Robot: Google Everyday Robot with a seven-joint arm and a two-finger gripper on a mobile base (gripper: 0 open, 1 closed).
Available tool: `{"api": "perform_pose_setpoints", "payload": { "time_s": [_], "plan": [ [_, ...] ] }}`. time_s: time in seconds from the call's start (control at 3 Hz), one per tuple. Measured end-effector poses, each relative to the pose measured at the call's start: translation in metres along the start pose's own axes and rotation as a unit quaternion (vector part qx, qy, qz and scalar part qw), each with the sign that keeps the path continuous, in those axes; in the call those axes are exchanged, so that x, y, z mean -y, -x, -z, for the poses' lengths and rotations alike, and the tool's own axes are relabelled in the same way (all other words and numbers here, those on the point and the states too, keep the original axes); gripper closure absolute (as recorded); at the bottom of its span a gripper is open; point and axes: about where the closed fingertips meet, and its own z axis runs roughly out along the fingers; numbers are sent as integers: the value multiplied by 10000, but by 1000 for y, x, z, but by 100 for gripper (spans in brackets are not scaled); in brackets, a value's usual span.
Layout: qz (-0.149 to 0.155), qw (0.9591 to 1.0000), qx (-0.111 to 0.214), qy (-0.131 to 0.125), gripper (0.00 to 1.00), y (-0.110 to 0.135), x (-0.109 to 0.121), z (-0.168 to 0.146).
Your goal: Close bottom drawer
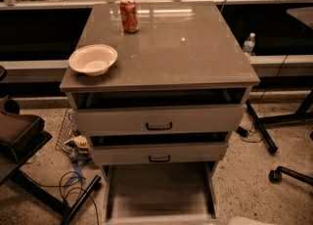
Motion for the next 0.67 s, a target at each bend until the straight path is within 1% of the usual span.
{"api": "perform_pose_setpoints", "payload": {
  "time_s": [0.67],
  "plan": [
    [-198,9995,229,76,100,-48,10,-58]
  ]
}}
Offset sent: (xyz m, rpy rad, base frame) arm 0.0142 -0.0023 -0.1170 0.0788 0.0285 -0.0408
